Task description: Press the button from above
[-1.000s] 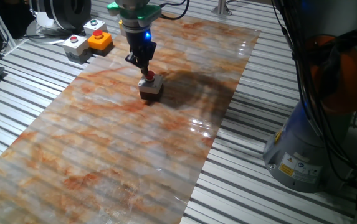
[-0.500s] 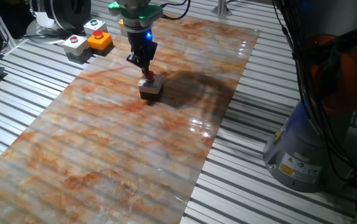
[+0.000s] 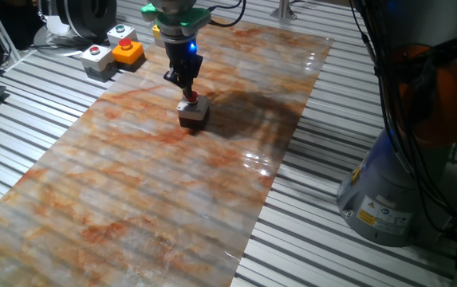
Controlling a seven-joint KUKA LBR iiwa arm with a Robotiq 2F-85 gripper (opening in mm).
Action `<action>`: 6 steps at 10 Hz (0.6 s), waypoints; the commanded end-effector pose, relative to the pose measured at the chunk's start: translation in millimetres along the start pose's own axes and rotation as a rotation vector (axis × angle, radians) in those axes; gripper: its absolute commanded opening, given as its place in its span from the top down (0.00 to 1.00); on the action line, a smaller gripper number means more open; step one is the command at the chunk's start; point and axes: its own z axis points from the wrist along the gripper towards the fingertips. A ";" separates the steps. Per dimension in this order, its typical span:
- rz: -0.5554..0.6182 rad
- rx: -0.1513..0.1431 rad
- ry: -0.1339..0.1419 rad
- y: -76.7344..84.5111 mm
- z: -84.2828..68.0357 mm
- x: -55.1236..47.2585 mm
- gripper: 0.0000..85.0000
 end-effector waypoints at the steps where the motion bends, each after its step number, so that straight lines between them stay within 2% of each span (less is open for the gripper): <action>1: 0.000 0.000 0.001 -0.2 0.4 0.5 1.00; 4: 0.000 -0.004 0.001 -1.4 3.8 0.9 1.00; 6: -0.002 -0.008 -0.010 -3.5 17.4 0.0 1.00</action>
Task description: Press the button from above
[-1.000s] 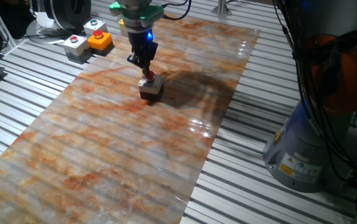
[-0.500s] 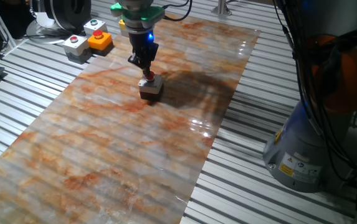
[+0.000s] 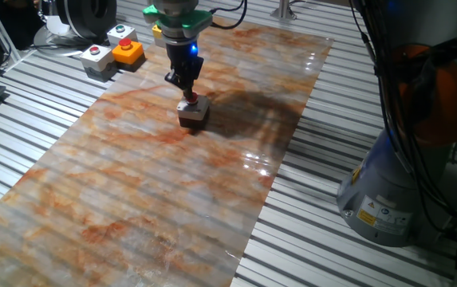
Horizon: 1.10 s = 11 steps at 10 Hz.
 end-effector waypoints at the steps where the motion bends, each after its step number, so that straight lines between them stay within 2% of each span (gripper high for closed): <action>1: 0.001 -0.001 0.013 -1.4 8.6 5.7 1.00; 6: 0.009 0.002 0.034 1.6 -7.2 4.4 1.00; 9: 0.022 0.012 0.053 9.9 -27.1 1.5 1.00; 11: 0.023 0.015 0.054 12.8 -30.4 0.2 1.00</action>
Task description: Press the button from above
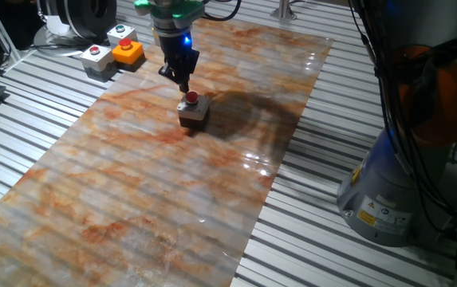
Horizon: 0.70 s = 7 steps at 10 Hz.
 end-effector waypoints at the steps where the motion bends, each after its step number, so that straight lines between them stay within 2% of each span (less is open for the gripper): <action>1: -0.002 0.002 -0.004 0.3 0.7 -0.7 1.00; 7: 0.000 0.005 -0.012 1.9 1.5 -2.3 1.00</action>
